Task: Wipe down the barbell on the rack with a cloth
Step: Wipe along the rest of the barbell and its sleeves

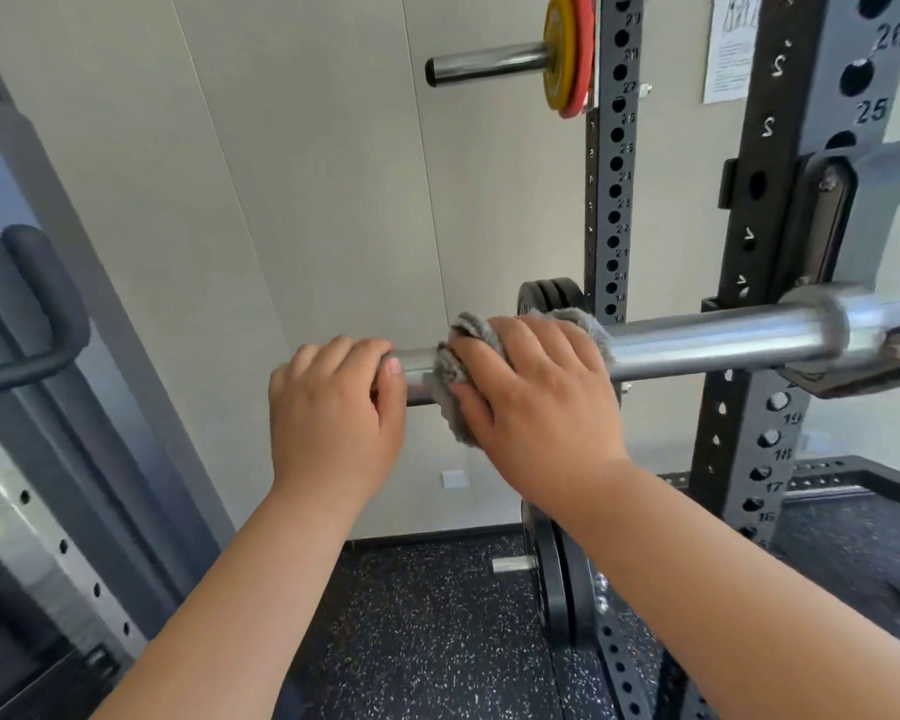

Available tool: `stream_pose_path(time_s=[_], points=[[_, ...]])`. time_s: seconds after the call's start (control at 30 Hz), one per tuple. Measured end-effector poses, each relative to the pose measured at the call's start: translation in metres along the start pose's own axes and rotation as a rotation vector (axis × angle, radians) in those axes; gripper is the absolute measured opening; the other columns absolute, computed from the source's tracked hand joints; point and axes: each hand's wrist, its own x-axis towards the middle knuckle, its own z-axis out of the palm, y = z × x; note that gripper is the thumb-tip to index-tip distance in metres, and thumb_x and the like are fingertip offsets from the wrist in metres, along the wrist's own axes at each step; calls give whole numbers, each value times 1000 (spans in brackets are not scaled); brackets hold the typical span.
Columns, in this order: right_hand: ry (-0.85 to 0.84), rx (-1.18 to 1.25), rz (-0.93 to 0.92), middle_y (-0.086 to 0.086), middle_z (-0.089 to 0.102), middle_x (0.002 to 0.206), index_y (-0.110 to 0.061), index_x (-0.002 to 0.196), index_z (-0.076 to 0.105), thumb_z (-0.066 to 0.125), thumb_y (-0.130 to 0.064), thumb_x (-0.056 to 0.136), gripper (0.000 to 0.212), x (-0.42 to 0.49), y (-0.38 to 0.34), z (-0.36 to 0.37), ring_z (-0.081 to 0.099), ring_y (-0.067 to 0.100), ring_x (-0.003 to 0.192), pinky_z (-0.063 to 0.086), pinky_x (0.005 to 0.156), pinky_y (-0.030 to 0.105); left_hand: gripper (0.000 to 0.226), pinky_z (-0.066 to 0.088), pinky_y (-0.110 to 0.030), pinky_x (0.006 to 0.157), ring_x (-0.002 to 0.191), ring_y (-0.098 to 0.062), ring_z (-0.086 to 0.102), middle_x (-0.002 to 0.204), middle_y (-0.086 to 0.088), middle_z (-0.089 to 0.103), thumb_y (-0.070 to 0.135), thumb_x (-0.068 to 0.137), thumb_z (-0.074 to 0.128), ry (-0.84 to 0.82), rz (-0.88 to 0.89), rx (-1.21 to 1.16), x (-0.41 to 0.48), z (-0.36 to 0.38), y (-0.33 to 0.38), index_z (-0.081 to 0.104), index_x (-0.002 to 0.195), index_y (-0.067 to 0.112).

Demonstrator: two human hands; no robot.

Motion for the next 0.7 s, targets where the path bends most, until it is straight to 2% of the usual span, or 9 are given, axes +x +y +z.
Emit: stream_pose_path(time_s=[0.07, 0.13, 0.23, 0.3, 0.37, 0.47, 0.57, 0.7], points=[[13, -30, 56, 5, 69, 105, -19, 111, 71, 47, -41, 105, 34, -5, 28, -8, 62, 32, 102, 42, 101, 47, 31, 41, -42, 78, 88, -28, 53, 94, 5, 67, 34, 102, 40, -7, -11, -12, 0, 0, 0, 69, 104, 23], [42, -59, 195, 7, 69, 98, -16, 97, 69, 46, -39, 105, 34, -9, 54, -18, 61, 34, 97, 42, 99, 48, 31, 40, -41, 80, 90, -27, 54, 94, 6, 66, 34, 102, 39, 3, -44, 6, 0, 1, 3, 68, 102, 24], [36, -78, 322, 10, 67, 101, -14, 96, 67, 43, -38, 107, 35, -10, 52, -23, 58, 36, 101, 39, 104, 50, 30, 36, -44, 89, 90, -25, 54, 90, 9, 64, 34, 100, 36, 21, -107, 65, 1, 3, 12, 65, 95, 28], [-13, -64, 290, 11, 68, 110, -16, 106, 69, 38, -40, 110, 40, -8, 28, -18, 59, 36, 109, 38, 110, 53, 30, 33, -46, 96, 91, -23, 53, 90, 10, 63, 33, 100, 35, 31, -139, 72, -1, 4, 16, 64, 93, 28], [-27, -35, 144, 12, 67, 120, -17, 120, 68, 37, -41, 111, 40, -11, 7, -9, 59, 37, 117, 37, 114, 55, 30, 31, -47, 99, 94, -22, 53, 92, 11, 63, 31, 100, 35, 37, -156, 63, -2, 5, 18, 65, 93, 28], [-11, -36, -47, 10, 66, 120, -18, 127, 67, 43, -41, 108, 38, -12, 25, -8, 59, 37, 115, 40, 109, 50, 31, 30, -48, 101, 96, -22, 54, 95, 11, 63, 32, 101, 35, 25, -166, 63, -4, 4, 20, 65, 97, 28], [4, -76, 47, 8, 67, 106, -18, 114, 70, 46, -45, 105, 37, -14, 61, -20, 60, 35, 103, 41, 99, 48, 30, 30, -48, 104, 102, -21, 55, 101, 11, 64, 35, 102, 36, 6, -151, 49, -6, 0, 23, 66, 104, 29], [-17, -98, 245, 12, 66, 98, -16, 95, 66, 46, -49, 104, 40, -8, 53, -24, 57, 37, 99, 40, 100, 52, 33, 34, -47, 102, 103, -24, 56, 105, 7, 67, 35, 102, 36, -15, -110, 76, -7, 0, 24, 67, 110, 26]])
